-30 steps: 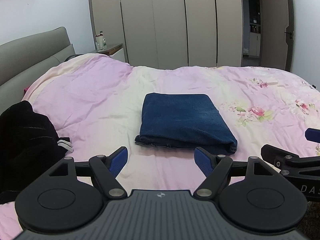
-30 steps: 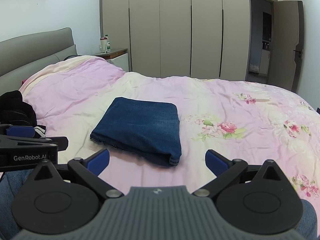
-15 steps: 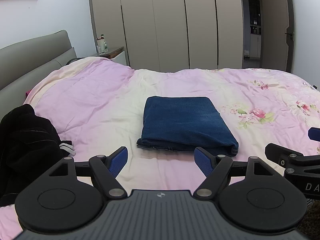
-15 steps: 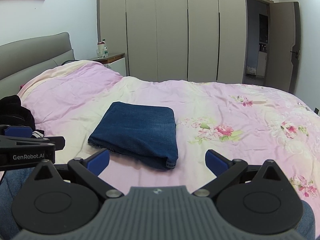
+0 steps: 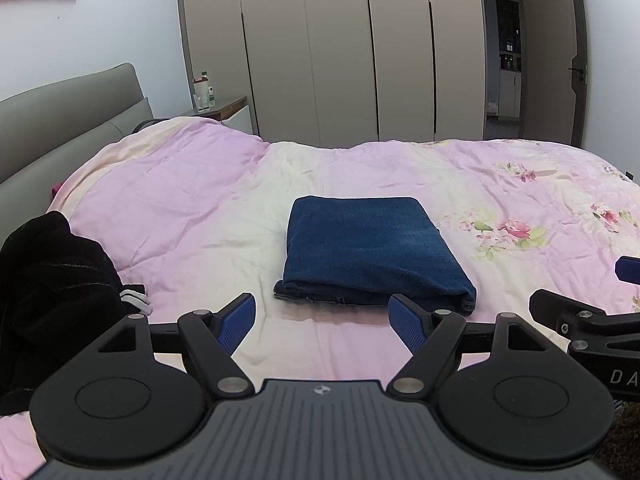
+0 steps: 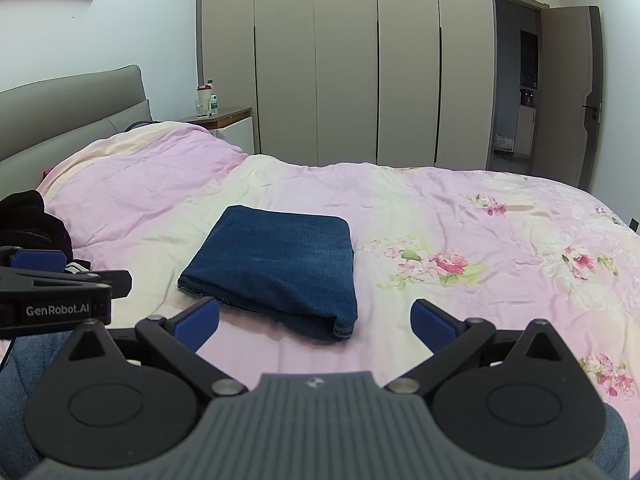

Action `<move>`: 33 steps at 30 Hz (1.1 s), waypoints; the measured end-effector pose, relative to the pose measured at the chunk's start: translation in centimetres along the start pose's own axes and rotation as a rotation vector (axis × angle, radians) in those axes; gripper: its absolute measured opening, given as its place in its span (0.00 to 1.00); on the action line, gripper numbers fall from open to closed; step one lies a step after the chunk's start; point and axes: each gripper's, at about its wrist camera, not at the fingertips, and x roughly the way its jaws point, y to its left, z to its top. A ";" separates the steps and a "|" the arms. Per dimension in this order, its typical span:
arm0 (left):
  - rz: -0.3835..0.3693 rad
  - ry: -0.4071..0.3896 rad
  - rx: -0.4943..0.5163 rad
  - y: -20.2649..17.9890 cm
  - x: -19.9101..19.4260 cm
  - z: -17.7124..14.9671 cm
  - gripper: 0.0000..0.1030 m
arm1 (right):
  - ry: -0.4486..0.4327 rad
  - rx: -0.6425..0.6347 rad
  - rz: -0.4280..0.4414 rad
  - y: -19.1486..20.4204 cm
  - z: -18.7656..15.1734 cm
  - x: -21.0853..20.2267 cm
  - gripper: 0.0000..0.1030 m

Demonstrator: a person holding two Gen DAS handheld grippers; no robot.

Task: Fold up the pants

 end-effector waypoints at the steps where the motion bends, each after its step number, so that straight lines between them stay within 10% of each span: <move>1: 0.000 -0.001 0.000 0.0 0.0 0.0 0.86 | 0.000 0.000 -0.001 0.0 0.0 0.0 0.95; 33: -0.036 -0.002 0.007 0.2 -0.3 0.1 0.86 | 0.006 0.010 -0.001 0.0 0.3 -0.2 0.95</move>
